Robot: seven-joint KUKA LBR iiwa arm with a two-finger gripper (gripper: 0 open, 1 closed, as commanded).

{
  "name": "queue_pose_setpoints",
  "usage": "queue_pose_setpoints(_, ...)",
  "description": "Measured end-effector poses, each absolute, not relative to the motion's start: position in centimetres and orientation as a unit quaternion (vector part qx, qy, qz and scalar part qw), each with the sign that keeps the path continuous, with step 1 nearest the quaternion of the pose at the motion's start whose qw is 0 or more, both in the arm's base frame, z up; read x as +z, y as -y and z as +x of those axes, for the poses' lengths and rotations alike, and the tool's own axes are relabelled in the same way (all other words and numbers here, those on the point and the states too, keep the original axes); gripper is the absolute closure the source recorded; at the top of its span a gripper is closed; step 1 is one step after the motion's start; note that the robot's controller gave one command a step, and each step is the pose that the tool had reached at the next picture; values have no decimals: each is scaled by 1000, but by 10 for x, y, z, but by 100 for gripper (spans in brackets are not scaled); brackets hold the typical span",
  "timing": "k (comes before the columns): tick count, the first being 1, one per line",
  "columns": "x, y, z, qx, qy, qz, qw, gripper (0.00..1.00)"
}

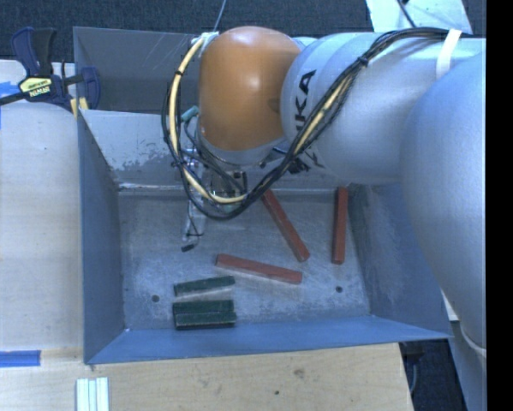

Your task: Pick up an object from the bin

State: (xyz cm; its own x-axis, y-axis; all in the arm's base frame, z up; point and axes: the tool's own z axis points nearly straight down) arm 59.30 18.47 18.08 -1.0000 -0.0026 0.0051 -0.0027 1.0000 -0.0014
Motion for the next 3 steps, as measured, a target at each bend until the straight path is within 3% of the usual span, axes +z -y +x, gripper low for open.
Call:
queue_pose_setpoints(1, 186, -184, 595, 0, 1000, -1, -1, 100)
queue_pose_setpoints(2, 186, -184, 595, 0, 1000, -1, -1, 100)
queue_pose_setpoints(3, 238, -171, 606, 0, 1000, -3, 1, 100)
